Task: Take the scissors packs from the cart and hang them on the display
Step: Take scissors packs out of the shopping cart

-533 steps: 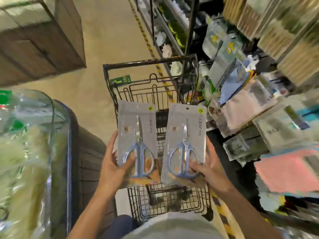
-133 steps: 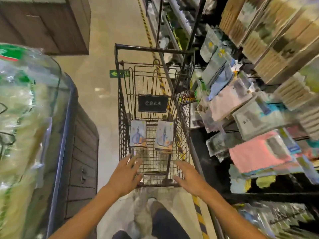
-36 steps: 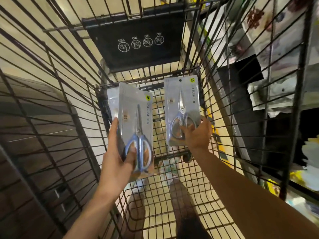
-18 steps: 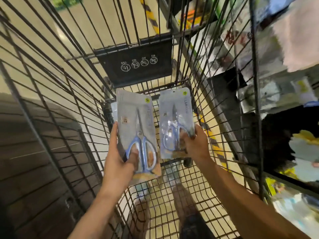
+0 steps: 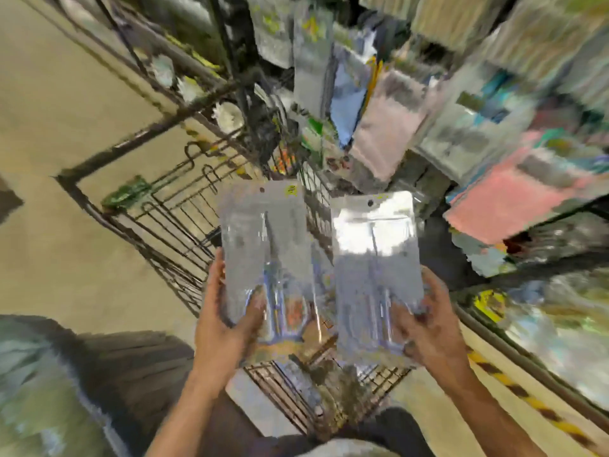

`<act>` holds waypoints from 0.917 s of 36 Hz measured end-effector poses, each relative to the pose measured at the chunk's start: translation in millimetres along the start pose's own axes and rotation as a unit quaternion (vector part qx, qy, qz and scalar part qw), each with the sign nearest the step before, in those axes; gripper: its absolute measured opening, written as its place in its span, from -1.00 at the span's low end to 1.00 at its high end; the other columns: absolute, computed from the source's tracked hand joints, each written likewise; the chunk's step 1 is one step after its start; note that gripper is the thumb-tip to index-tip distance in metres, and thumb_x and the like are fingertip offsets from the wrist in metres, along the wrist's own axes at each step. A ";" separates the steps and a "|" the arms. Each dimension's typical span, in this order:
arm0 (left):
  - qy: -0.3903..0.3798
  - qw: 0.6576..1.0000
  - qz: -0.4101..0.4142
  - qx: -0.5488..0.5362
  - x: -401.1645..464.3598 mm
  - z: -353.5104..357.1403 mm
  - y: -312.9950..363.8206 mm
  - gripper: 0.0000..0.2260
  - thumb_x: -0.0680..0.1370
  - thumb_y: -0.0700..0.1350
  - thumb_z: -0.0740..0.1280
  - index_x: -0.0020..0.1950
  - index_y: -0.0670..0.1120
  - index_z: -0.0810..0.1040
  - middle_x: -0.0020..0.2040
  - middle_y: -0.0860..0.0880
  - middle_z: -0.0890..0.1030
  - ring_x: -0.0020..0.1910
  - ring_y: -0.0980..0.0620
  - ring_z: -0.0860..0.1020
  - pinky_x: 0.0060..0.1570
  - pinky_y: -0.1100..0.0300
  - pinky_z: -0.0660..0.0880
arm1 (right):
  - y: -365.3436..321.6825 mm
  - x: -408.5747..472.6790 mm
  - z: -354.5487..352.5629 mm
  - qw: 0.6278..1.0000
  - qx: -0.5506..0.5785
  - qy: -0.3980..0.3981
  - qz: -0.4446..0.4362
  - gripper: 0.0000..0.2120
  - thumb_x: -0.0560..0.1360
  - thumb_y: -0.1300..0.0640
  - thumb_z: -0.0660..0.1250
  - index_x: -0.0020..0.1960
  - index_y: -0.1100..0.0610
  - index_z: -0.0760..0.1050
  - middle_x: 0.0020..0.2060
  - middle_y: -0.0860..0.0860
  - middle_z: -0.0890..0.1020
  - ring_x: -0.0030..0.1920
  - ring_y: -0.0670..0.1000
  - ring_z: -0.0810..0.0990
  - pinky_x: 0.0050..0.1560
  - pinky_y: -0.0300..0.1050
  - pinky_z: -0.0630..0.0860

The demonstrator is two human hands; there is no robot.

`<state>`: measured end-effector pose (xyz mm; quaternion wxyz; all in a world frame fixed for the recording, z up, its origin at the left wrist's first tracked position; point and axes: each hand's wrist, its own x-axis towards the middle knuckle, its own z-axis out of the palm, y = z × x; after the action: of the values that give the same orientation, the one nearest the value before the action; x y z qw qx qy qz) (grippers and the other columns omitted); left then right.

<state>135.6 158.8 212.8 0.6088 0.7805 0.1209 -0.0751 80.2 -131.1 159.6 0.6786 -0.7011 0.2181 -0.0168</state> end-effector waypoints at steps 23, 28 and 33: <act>-0.217 0.960 0.170 -0.042 -202.9 256.9 143.2 -0.20 0.49 -0.17 0.51 0.50 0.47 0.26 0.50 0.15 0.48 0.41 0.02 0.53 0.42 -0.22 0.43 | -70.6 -189.5 -329.3 0.953 0.076 0.233 -0.179 -0.32 0.54 0.29 0.38 0.53 -0.16 0.27 0.36 -0.10 0.59 0.32 -0.07 0.60 0.17 -0.19 0.61; -0.249 0.941 0.224 -0.044 -247.2 331.6 168.2 -0.20 0.43 0.06 0.58 0.55 0.38 0.25 0.52 0.03 0.48 0.45 -0.04 0.51 0.46 -0.22 0.39 | -72.8 -224.8 -405.9 0.940 0.073 0.269 -0.198 -0.34 0.56 0.22 0.40 0.51 -0.27 0.28 0.42 -0.02 0.54 0.38 0.04 0.55 0.28 0.11 0.58; -0.287 0.917 0.271 -0.066 -287.0 382.6 196.0 -0.21 0.49 -0.19 0.50 0.52 0.43 0.26 0.49 0.18 0.48 0.37 0.16 0.56 0.35 0.07 0.52 | -86.0 -254.4 -464.1 0.921 0.079 0.315 -0.216 -0.33 0.55 0.32 0.38 0.53 -0.14 0.29 0.25 -0.12 0.66 0.24 -0.06 0.65 0.09 -0.21 0.64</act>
<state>-73.4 -284.6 376.8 0.6646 0.6862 -0.2703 -0.1197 -273.8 -487.1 347.8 0.6083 -0.6335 0.2616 -0.4002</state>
